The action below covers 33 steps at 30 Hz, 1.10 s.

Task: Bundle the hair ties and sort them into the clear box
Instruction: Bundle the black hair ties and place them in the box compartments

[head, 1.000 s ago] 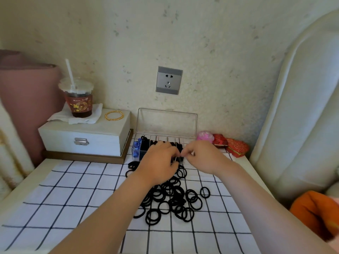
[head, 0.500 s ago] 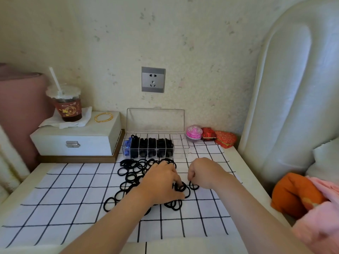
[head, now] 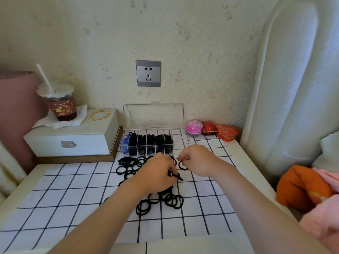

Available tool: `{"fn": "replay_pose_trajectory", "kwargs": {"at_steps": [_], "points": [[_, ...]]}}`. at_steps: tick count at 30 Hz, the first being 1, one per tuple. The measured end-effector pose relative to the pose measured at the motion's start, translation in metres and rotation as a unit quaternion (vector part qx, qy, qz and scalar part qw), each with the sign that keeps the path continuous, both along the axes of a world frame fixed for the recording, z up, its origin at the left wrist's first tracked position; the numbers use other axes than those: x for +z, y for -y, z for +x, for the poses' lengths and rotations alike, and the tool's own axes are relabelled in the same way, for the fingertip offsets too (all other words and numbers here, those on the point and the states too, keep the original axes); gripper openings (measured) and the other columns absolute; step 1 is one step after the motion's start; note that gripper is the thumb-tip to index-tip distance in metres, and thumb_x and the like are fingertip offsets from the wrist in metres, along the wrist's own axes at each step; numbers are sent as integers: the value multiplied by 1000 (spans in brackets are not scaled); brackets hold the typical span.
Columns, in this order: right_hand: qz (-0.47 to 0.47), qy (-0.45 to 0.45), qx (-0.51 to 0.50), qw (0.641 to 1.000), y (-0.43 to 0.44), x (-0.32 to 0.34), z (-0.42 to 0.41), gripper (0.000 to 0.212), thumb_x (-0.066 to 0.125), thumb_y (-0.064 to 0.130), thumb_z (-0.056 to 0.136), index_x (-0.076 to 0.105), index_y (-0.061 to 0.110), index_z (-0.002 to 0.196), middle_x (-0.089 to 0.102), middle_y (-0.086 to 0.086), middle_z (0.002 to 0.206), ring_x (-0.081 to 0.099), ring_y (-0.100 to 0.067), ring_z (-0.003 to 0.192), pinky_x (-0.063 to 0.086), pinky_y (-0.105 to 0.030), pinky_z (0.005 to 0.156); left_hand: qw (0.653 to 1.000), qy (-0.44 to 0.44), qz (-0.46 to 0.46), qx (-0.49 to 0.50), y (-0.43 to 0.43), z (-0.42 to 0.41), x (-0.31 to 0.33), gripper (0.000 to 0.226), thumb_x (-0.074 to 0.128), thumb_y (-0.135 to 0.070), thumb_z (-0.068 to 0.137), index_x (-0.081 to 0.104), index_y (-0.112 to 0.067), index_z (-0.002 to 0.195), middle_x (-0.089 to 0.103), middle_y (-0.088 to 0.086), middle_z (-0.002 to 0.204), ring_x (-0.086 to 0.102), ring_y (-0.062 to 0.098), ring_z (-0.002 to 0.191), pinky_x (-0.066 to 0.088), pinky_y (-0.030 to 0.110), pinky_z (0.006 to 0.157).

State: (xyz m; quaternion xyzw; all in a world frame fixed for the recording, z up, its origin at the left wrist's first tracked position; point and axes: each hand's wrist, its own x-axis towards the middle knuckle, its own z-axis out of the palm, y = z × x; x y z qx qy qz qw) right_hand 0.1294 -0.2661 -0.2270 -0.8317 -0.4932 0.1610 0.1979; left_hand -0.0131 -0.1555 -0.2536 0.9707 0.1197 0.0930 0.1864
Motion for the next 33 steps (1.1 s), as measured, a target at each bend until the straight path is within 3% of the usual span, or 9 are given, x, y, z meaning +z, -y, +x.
{"fn": "replay_pose_trajectory", "kwargs": {"at_steps": [3, 8, 13, 16, 19, 23, 25, 29, 33], "points": [[30, -103, -20, 994, -3, 1, -4, 26, 56, 7, 93, 76, 20, 104, 70, 6, 82, 67, -9, 69, 50, -17, 58, 997, -7, -66, 45, -10, -7, 17, 6, 69, -29, 87, 72, -33, 85, 59, -17, 93, 49, 9, 99, 45, 28, 91], [76, -206, -27, 975, -10, 6, -16, 17, 61, 11, 93, 72, 24, 97, 69, 4, 79, 64, -9, 62, 52, -22, 51, 986, -30, -127, 107, -24, -33, 29, 13, 68, -31, 90, 69, -33, 77, 64, -12, 83, 61, 3, 77, 45, 18, 69], [32, -153, 11, 988, -17, 0, -26, 15, 64, 15, 93, 74, 23, 99, 69, 10, 78, 64, -9, 60, 47, -18, 46, 971, -61, -145, 181, -33, -58, 26, 20, 61, -24, 93, 77, -35, 88, 71, -15, 97, 63, 2, 89, 49, 21, 83], [29, -140, 29, 989, -20, 1, -30, 17, 64, 14, 94, 75, 25, 100, 69, 12, 80, 64, -9, 59, 45, -13, 51, 968, -55, -153, 193, -33, -67, 31, 27, 52, -22, 97, 76, -36, 96, 70, -18, 94, 60, -3, 81, 40, 11, 68], [-5, -117, 68, 991, -21, 4, -34, 20, 66, 15, 92, 75, 28, 105, 72, 10, 86, 62, -6, 54, 50, -20, 64, 971, -78, -135, 181, -34, -71, 33, 26, 55, -19, 97, 74, -35, 105, 63, -22, 84, 54, -8, 65, 37, 4, 60], [-50, -154, 100, 982, -23, 9, -41, 17, 75, 14, 84, 73, 24, 98, 77, -4, 88, 61, -14, 54, 55, -31, 66, 972, -119, -137, 148, -37, -70, 34, 15, 66, -28, 89, 69, -37, 100, 67, -13, 82, 59, 0, 71, 44, 17, 65], [-99, -120, 99, 983, -25, 8, -43, 18, 79, 19, 80, 71, 29, 93, 76, -5, 87, 62, -14, 56, 52, -29, 59, 971, -156, -118, 135, -39, -70, 34, 11, 69, -30, 86, 68, -34, 96, 62, -13, 76, 58, 3, 70, 45, 19, 66], [-195, -9, 87, 977, -26, 2, -47, 42, 84, 38, 72, 72, 23, 110, 73, -3, 97, 64, -15, 66, 46, -21, 51, 960, -236, -59, 138, -37, -71, 30, 24, 79, -42, 75, 70, -29, 93, 66, -12, 86, 63, 10, 80, 56, 29, 78], [-181, 57, 74, 979, -29, -4, -50, 49, 81, 45, 69, 74, 11, 103, 73, -9, 108, 69, -27, 92, 57, -31, 73, 950, -273, -17, 150, -33, -64, 27, 36, 80, -43, 72, 72, -18, 96, 71, -2, 90, 64, 16, 79, 54, 31, 75]]}}
